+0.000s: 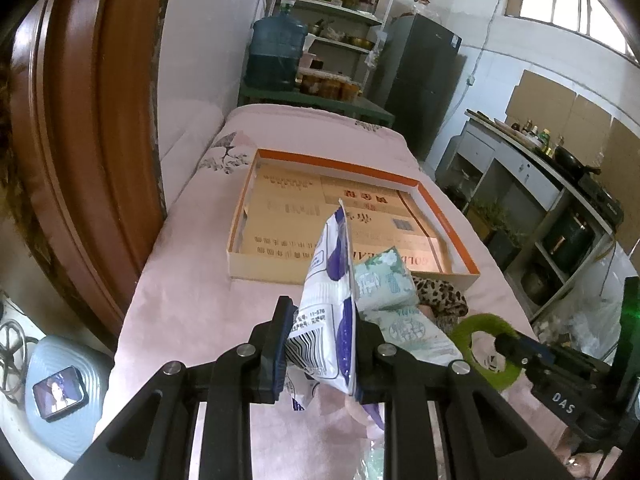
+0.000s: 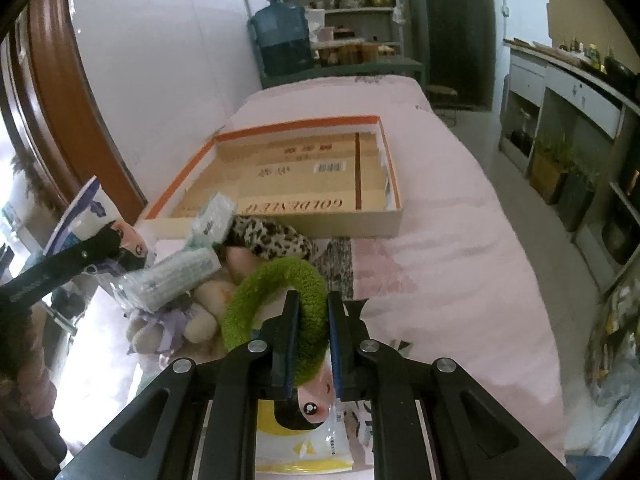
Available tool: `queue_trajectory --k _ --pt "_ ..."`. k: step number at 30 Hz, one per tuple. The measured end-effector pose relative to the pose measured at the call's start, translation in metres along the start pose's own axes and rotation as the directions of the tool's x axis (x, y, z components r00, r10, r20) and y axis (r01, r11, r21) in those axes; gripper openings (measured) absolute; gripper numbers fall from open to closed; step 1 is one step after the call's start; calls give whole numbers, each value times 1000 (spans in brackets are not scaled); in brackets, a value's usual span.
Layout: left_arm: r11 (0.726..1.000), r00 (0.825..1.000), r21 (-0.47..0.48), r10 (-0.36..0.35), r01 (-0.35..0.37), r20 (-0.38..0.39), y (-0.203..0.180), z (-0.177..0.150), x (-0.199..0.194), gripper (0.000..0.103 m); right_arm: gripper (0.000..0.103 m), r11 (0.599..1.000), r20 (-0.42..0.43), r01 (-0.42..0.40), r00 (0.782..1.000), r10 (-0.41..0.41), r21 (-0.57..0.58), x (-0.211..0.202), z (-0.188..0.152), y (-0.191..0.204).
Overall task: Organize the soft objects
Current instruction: 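Carry the snack bag and green ring with both tools over the box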
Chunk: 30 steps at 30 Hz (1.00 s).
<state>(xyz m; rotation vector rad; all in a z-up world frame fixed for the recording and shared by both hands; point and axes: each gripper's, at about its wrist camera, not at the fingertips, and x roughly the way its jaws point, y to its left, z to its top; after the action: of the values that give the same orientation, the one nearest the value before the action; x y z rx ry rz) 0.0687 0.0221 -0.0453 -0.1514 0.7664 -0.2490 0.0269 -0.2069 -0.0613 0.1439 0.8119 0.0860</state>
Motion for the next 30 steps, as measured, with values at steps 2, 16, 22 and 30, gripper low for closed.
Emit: queue_trajectory --k 2,16,22,30 --pt "1000 1000 -1 10 -10 3 0 4 0 24 13 1000 12 -3 1000 3 -6 -4 4 -1" --pt "998 996 43 41 -44 79 -14 46 -8 24 13 998 126 -41 991 48 -57 -35 58 -1" --pt "996 994 66 51 -58 96 -23 70 3 24 13 996 154 -66 985 76 -66 -34 86 1" --pt "996 995 63 61 -67 84 -28 100 27 24 13 991 155 -120 980 127 -54 -16 126 1"
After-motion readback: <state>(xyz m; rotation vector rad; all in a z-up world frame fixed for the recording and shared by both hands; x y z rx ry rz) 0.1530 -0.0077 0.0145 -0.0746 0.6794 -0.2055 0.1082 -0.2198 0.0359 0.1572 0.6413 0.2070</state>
